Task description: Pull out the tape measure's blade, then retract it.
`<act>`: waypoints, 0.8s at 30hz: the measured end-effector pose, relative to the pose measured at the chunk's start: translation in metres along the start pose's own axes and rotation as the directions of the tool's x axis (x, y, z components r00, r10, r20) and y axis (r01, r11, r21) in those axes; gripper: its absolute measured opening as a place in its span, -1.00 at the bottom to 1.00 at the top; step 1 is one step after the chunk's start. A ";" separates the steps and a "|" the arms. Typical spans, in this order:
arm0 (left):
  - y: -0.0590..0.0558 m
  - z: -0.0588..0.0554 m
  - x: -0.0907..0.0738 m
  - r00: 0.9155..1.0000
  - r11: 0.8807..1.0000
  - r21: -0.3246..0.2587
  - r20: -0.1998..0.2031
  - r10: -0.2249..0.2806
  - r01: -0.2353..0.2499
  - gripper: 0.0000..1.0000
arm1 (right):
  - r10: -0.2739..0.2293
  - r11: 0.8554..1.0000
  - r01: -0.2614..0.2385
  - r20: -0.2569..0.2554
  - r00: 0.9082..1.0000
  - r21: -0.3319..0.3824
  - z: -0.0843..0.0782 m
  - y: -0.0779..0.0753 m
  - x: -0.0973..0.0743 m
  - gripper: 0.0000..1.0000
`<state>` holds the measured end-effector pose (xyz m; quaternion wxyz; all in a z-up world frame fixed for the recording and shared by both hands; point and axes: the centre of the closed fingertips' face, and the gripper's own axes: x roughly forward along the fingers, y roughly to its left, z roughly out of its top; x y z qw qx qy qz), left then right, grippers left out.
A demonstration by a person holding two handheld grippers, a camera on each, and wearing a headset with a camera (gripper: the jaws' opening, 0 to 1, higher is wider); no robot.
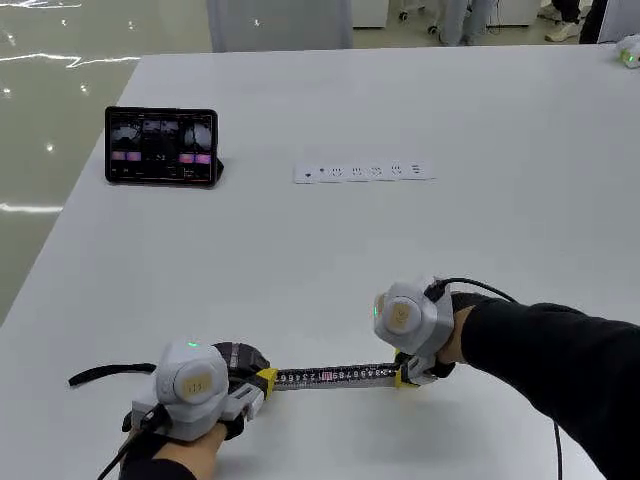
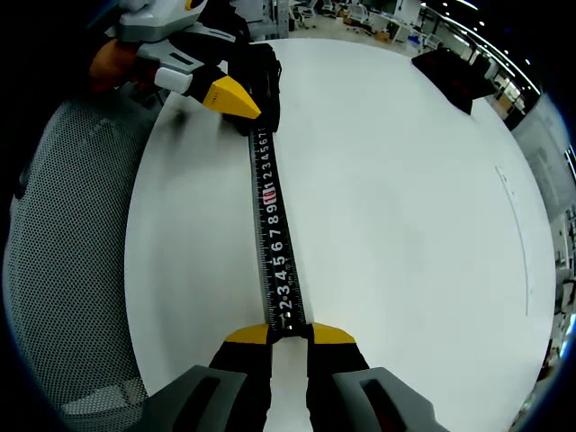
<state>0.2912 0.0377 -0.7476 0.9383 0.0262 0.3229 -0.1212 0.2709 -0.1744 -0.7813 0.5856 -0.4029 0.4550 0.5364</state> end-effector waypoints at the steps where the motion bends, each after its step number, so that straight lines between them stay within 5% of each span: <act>1: 0.000 0.000 0.000 1.000 1.000 0.001 0.000 0.000 0.000 0.21 | -0.001 1.000 0.001 0.000 1.000 -0.013 0.001 0.001 0.000 -0.79; 24: 0.001 -0.003 0.002 1.000 1.000 0.015 -0.010 0.001 -0.001 0.20 | 0.019 0.999 -0.019 -0.002 1.000 -0.051 0.009 0.001 0.003 -0.79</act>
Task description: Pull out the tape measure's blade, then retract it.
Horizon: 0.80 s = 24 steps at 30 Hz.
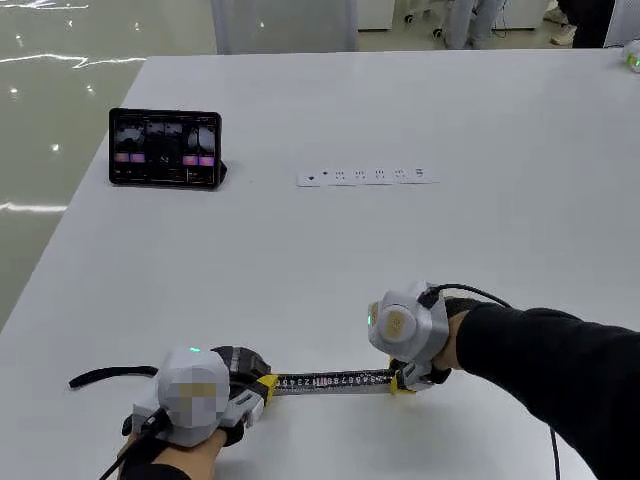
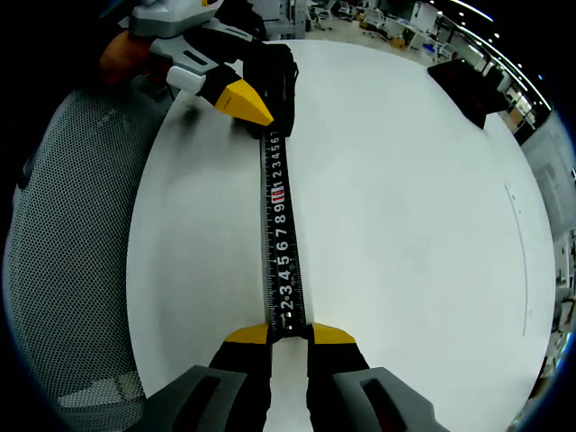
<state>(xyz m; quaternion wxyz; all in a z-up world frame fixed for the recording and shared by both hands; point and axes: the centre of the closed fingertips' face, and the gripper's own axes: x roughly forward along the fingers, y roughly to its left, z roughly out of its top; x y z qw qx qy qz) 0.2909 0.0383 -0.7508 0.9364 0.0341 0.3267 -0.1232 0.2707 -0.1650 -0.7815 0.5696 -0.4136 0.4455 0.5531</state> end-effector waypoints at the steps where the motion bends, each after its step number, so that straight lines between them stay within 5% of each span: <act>1: 0.000 0.000 0.000 1.000 1.000 0.000 0.000 0.000 0.000 0.20 | -0.001 1.000 0.001 0.000 1.000 0.000 0.000 0.000 0.000 -0.79; 24: 0.000 0.000 -0.001 1.000 1.000 -0.011 0.004 -0.010 0.010 0.19 | -0.003 1.000 0.003 0.000 1.000 0.010 0.015 0.001 0.004 -0.79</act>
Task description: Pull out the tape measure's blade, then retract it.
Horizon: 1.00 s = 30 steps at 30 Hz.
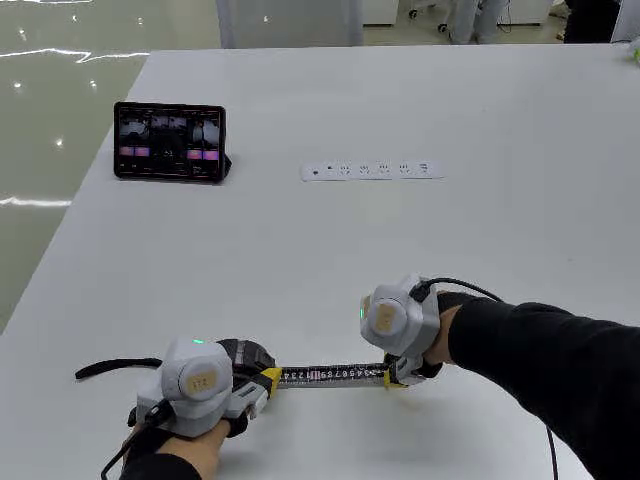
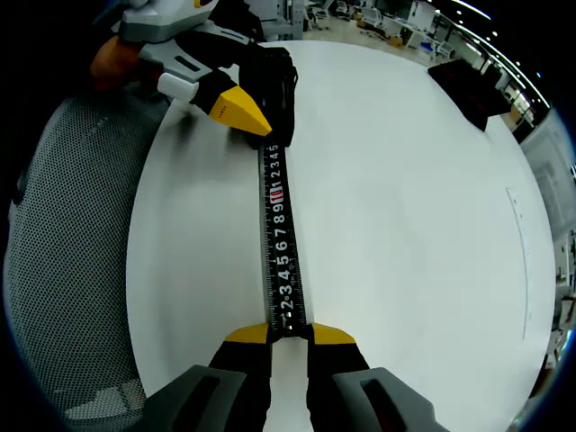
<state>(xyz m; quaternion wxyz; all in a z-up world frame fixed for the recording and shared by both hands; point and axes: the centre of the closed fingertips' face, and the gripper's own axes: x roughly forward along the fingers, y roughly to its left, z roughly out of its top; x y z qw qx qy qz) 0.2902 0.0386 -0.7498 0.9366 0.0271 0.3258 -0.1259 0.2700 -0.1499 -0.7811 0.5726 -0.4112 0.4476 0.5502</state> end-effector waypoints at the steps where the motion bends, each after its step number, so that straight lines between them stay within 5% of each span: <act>1: 0.000 0.000 0.000 1.000 1.000 -0.001 0.001 0.000 0.000 0.19 | -0.001 1.000 0.001 0.000 1.000 0.000 0.001 0.000 0.000 -0.79; 30: 0.000 0.000 0.000 1.000 1.000 -0.016 -0.003 -0.007 0.007 0.19 | -0.013 0.999 0.014 -0.024 1.000 0.041 0.018 0.000 0.005 -0.79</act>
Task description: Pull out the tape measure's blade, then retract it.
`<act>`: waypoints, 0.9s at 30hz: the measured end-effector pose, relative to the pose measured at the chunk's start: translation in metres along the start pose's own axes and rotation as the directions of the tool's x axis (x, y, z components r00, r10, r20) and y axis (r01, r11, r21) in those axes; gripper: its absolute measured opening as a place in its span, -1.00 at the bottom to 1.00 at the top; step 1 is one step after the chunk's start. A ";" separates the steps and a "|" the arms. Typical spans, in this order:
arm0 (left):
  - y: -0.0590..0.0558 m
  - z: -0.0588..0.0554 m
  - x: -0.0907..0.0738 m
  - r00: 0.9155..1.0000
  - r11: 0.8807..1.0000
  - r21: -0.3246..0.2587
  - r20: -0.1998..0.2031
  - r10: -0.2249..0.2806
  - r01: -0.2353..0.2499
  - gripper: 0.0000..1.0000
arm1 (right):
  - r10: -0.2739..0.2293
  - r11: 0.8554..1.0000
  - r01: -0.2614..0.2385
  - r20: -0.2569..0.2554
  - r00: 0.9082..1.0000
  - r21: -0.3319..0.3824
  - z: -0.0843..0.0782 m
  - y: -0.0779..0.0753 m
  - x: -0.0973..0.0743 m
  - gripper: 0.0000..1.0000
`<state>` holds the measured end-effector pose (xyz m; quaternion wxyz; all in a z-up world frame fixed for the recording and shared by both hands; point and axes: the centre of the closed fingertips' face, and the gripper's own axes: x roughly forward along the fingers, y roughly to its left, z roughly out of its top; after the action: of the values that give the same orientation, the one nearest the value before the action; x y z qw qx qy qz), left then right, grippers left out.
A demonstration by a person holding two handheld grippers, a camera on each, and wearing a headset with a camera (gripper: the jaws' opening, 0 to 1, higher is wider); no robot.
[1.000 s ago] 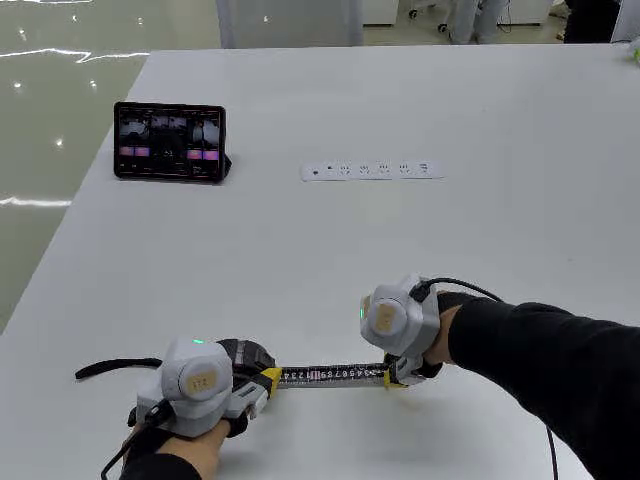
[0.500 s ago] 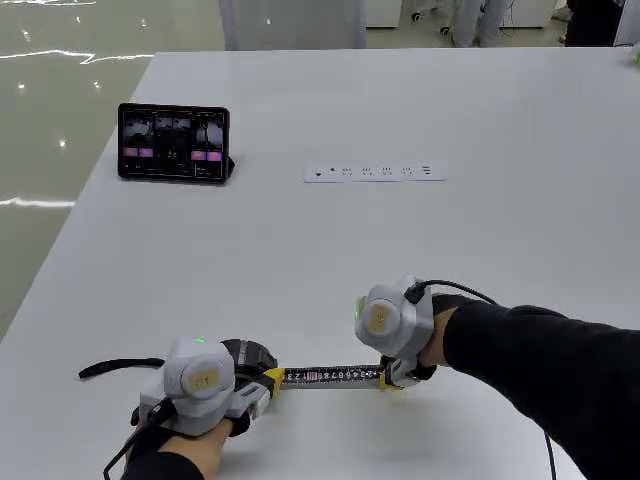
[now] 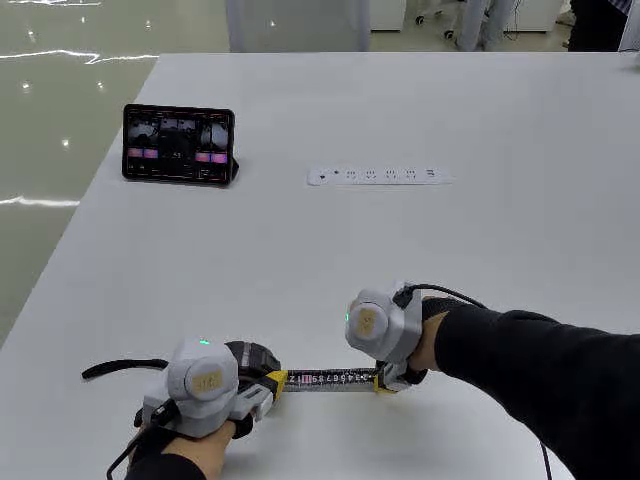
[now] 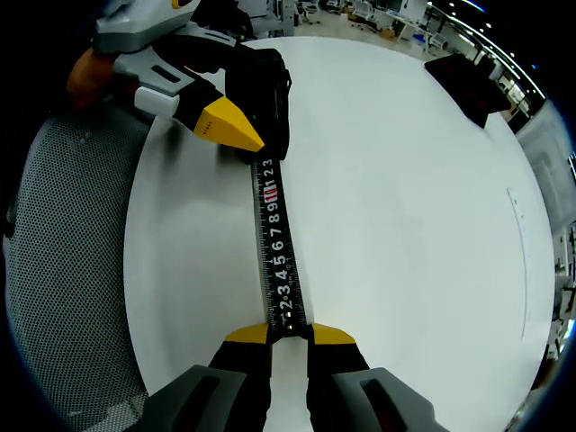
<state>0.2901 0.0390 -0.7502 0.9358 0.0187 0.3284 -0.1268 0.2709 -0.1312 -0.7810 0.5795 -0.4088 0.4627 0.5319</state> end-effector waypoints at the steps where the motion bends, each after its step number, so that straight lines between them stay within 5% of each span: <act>1: 0.000 0.000 0.000 1.000 1.000 -0.001 0.000 0.000 0.000 0.19 | 0.000 1.000 0.000 0.002 1.000 0.002 0.001 0.000 0.000 -0.79; 20: 0.001 0.000 0.001 1.000 1.000 -0.010 -0.002 -0.003 0.003 0.20 | 0.008 1.000 -0.008 0.024 1.000 -0.004 0.011 0.001 0.003 -0.79; 27: 0.004 0.000 -0.001 1.000 0.998 -0.060 0.008 -0.020 0.020 0.19 | 0.014 1.000 -0.014 0.036 0.999 0.010 0.016 0.001 0.004 -0.79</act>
<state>0.2904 0.0430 -0.7496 0.9358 -0.0130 0.3289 -0.1265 0.2715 -0.1147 -0.7806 0.5860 -0.3928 0.4580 0.5409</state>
